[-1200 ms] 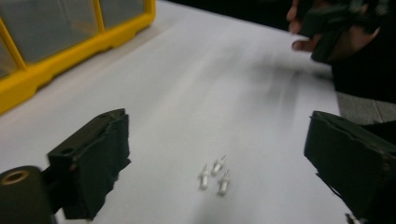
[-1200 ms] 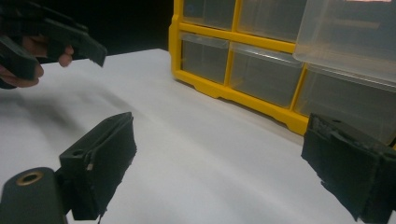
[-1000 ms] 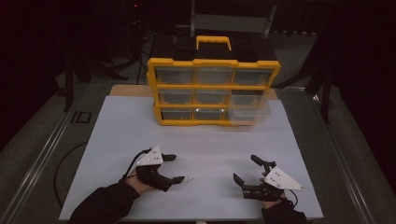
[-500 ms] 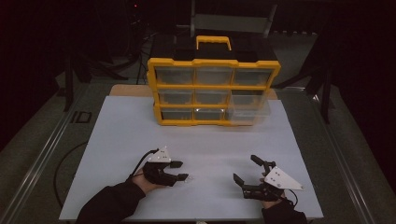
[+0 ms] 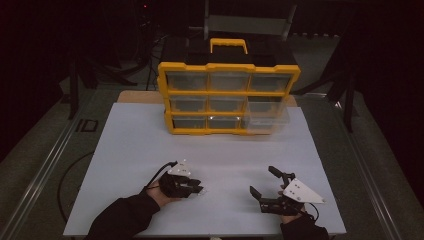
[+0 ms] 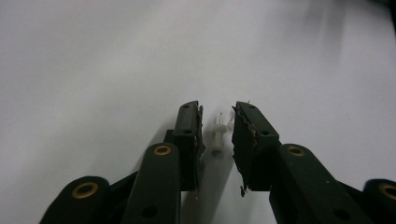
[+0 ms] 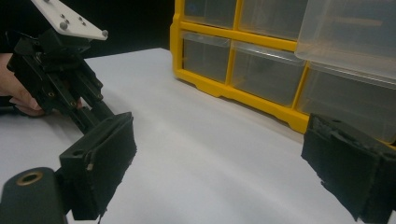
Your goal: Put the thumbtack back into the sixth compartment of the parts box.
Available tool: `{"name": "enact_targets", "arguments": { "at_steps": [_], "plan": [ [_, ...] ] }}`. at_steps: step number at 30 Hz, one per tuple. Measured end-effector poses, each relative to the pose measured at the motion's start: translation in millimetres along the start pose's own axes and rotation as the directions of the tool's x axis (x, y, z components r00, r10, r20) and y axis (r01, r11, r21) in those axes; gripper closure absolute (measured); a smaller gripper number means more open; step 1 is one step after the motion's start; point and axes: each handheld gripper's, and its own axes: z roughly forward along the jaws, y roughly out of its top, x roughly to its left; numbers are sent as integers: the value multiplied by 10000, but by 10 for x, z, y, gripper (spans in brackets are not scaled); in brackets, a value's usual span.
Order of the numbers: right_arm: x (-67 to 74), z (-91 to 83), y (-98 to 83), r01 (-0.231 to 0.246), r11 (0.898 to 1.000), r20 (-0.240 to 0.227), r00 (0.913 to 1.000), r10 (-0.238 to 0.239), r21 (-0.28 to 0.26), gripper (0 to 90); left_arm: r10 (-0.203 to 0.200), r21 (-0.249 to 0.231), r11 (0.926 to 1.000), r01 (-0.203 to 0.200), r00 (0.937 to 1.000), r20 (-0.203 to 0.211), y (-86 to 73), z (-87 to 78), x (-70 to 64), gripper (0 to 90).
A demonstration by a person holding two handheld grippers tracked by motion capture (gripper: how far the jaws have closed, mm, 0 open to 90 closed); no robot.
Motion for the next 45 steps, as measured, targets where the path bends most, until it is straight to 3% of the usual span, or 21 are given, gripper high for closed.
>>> {"name": "enact_targets", "arguments": {
  "at_steps": [3,19,24,36,45],
  "plan": [
    [0,-3,0,-11,10000,-16,10000,11,5,95,-27,56,10000,28,9999,-118,9,3,11,837],
    [-3,3,-3,-110,9999,10,9999,110,3,96,230,179,9996,-230,9997,19,42,-34,16,860],
    [6,15,-9,230,9996,231,9995,-233,146,95,334,171,9993,-334,9994,17,86,-103,24,860],
    [4,26,-15,347,9991,255,9991,-353,252,95,783,143,9968,-791,9956,506,293,-252,24,860],
    [0,22,-12,283,9994,217,9994,-287,206,96,1042,-9,9945,-1044,9926,629,480,-316,5,860]
  ]
}}
